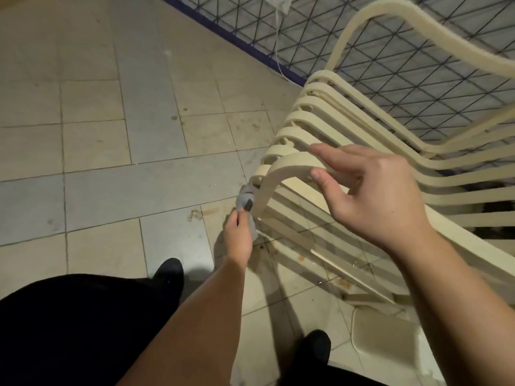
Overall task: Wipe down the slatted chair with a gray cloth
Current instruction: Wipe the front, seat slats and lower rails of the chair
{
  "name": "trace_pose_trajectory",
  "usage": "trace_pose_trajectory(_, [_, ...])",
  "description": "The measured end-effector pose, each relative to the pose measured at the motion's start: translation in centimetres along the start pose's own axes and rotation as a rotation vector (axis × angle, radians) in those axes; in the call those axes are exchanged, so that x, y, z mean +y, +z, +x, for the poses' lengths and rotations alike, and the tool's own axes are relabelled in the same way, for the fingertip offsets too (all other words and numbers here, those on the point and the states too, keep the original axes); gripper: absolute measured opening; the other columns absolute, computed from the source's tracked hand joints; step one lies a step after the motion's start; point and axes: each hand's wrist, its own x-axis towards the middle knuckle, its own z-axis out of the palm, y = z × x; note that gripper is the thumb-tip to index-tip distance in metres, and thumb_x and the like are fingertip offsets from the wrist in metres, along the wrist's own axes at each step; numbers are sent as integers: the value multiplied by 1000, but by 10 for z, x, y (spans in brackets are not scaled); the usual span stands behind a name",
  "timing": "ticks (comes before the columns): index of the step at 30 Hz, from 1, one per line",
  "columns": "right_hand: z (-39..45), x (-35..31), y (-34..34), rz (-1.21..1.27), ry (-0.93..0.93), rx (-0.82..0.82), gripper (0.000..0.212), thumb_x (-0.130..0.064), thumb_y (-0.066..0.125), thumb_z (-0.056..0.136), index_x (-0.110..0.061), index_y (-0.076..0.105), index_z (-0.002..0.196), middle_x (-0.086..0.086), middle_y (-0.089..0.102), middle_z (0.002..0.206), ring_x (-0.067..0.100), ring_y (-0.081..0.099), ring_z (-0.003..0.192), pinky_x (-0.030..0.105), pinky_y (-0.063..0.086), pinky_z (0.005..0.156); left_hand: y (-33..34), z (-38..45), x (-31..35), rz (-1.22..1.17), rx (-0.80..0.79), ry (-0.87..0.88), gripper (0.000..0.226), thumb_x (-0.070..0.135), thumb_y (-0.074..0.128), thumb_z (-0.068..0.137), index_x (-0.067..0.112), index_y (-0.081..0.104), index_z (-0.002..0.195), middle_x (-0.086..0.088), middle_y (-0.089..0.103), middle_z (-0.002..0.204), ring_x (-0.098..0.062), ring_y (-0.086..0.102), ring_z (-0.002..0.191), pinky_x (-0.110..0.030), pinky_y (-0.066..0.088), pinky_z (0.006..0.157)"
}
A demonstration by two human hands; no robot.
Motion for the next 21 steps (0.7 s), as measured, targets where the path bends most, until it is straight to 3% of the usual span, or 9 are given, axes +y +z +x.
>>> trace_pose_trajectory(4, [-2,1,1,5,14,14,33,-35,65,92,-26,70,123,-10,73,100,8,68,88,29,54,70,4,12,-15,25,40,-42,34,33,38,108,13,60,124,1,62,107,-18,57,107,-34,43,99])
trace_pose_trajectory(7, [-2,1,1,11,23,21,34,-36,64,91,-28,70,124,-11,73,101,9,68,89,31,56,73,4,32,-25,63,50,-156,26,41,40,105,25,58,114,-2,61,111,-31,59,115,-46,42,110])
trace_pose_trajectory(9, [-2,2,1,14,13,24,35,-36,63,91,-27,70,124,-9,74,101,11,69,90,34,57,75,1,51,-29,76,49,-280,33,49,42,100,27,61,116,-3,63,104,-34,61,109,-50,44,107])
trace_pose_trajectory(11, [-1,2,2,16,5,28,34,-36,63,91,-26,71,123,-8,74,98,13,69,88,37,57,75,0,66,-26,103,-33,-338,41,44,42,99,17,62,123,-3,61,105,-28,58,101,-44,48,102])
trace_pose_trajectory(15, [-1,4,3,16,10,24,34,-36,62,91,-27,71,122,-9,74,97,12,69,87,37,56,73,1,76,-22,127,-98,-371,30,39,45,98,16,58,113,0,60,99,-26,55,100,-47,50,103])
trace_pose_trajectory(18, [-1,3,2,-3,11,23,34,-38,60,91,-28,71,122,-8,74,97,15,68,87,40,56,73,3,76,-24,246,-21,-398,23,17,52,96,5,60,115,-11,61,95,-30,57,90,-47,52,90])
trace_pose_trajectory(21, [-1,2,3,3,28,22,36,-40,59,91,-30,70,123,-8,74,97,16,68,88,40,56,75,2,59,-22,197,160,-411,23,24,52,98,8,67,106,-11,67,92,-29,63,87,-35,52,80])
